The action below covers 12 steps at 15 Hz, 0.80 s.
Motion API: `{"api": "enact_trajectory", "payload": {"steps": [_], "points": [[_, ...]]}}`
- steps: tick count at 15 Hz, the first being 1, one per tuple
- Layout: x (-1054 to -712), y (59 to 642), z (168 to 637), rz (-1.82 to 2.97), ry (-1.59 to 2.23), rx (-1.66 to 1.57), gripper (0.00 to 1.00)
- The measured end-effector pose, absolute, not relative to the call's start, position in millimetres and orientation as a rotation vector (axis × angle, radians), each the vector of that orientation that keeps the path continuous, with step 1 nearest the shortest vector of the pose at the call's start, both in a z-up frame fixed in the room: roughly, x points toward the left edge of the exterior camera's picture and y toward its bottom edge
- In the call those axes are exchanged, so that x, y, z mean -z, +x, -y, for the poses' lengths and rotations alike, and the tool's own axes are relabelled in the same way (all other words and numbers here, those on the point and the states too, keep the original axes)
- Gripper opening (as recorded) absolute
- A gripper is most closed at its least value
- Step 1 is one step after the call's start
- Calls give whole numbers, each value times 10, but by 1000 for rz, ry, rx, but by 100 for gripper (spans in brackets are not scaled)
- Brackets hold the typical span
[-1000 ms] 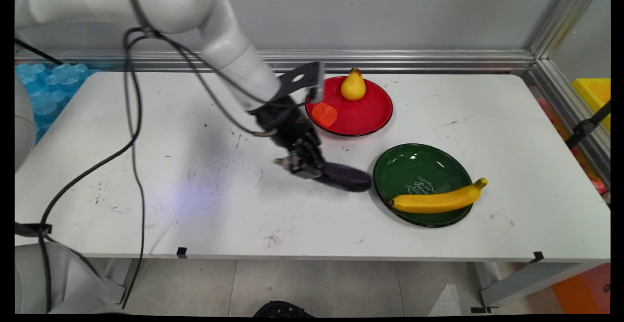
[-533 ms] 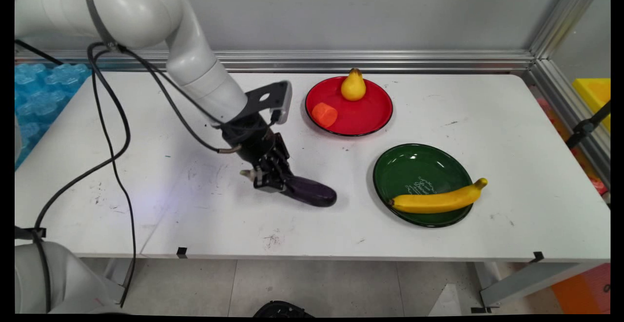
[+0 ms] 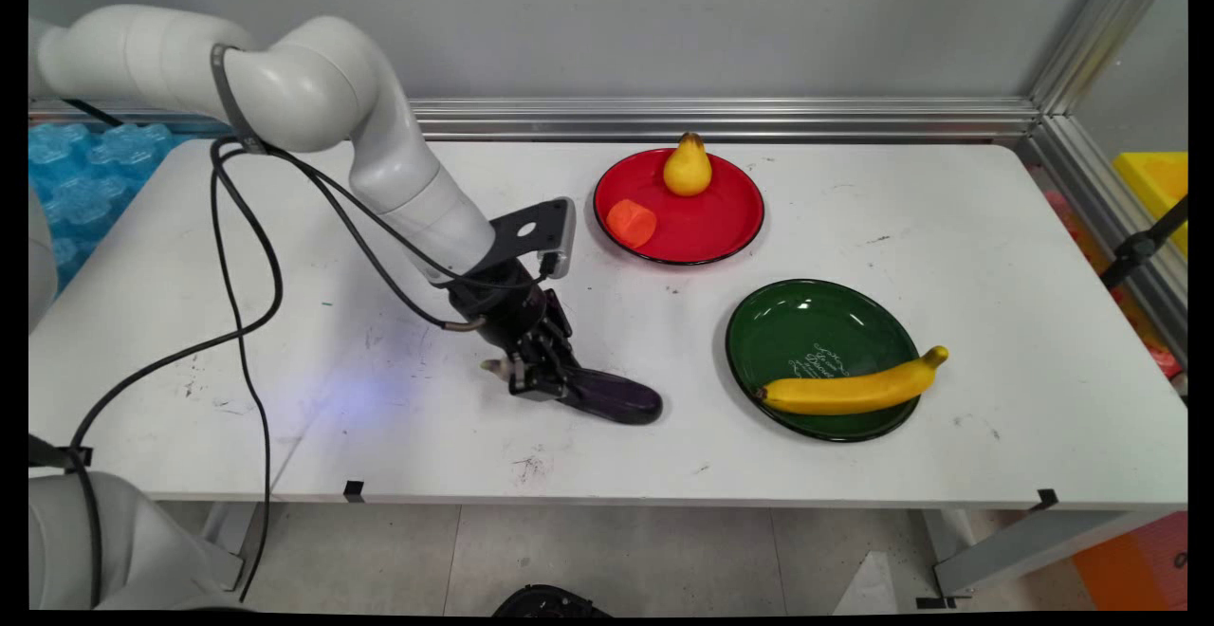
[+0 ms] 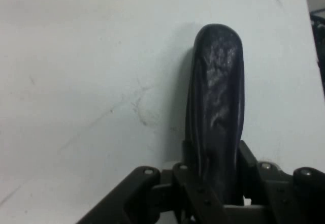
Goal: Place the picked object on the table
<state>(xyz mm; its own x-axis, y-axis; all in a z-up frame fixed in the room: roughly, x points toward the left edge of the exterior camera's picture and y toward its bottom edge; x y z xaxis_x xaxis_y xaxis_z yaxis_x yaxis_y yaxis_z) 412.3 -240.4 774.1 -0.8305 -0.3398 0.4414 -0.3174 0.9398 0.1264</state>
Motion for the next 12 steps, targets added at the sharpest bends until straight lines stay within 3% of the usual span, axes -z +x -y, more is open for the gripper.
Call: {"api": "enact_trajectory", "payload": {"steps": [4,5,12], "points": [[-7627,4080,2435,2590,507,62,0],[-7608,4072,2437,2584,513,61,100],[-7601,4074,2461,2560,532,51,100]]}}
